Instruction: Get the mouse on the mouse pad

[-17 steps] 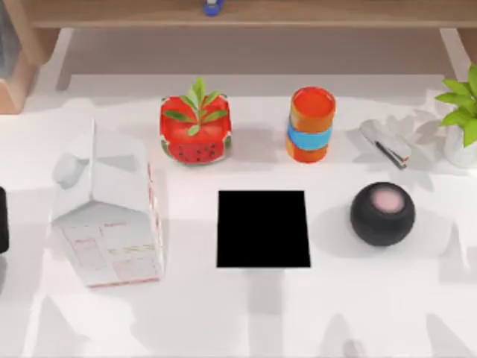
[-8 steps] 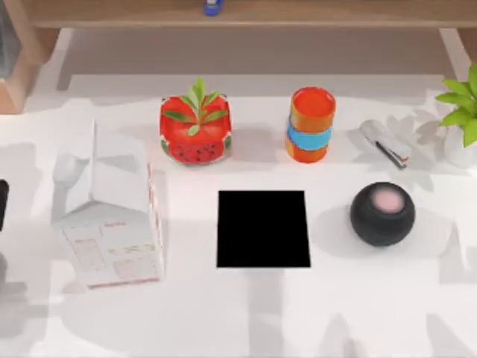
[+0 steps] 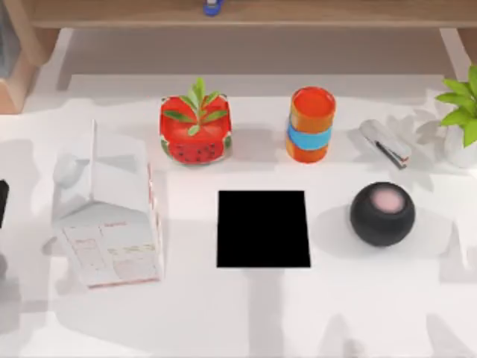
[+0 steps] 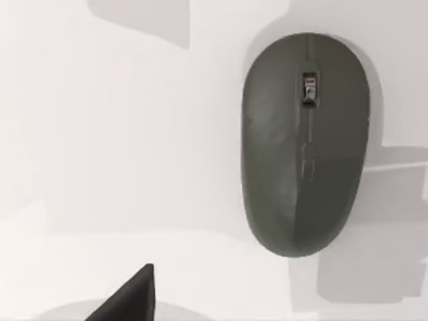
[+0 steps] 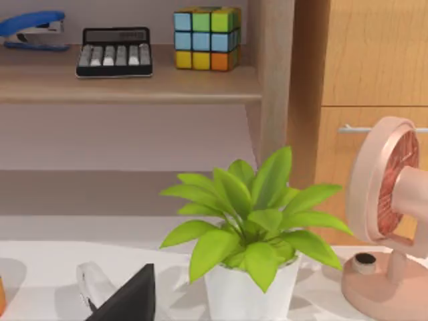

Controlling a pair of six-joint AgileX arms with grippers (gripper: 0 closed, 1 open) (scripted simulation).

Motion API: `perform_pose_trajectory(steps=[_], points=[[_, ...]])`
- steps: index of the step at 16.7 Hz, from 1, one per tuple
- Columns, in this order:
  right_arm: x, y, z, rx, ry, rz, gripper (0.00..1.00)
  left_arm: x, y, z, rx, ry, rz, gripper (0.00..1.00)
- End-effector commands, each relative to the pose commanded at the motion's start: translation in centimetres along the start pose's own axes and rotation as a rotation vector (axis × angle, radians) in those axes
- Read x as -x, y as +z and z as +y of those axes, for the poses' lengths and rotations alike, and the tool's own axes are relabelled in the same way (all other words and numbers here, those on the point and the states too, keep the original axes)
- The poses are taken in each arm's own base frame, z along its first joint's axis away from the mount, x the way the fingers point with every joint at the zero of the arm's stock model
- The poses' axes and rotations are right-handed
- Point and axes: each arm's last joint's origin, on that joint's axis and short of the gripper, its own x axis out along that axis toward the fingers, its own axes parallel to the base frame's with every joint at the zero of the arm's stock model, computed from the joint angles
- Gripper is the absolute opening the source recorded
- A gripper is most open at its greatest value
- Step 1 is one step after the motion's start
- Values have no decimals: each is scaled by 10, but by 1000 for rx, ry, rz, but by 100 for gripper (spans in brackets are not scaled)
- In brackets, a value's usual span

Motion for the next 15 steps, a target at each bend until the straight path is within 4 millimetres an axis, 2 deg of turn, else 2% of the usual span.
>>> perform_pose_trajectory(steps=[3, 8, 10, 15], points=[[0, 0, 0, 0, 0, 0, 100, -18, 2, 1, 4, -1, 6, 100], [0, 0, 0, 0, 0, 0, 100, -76, 5, 2, 4, 1, -11, 100], [0, 0, 0, 0, 0, 0, 100, -93, 2, 1, 4, 1, -4, 100], [0, 0, 0, 0, 0, 0, 100, -99, 0, 1, 4, 0, 2, 100]])
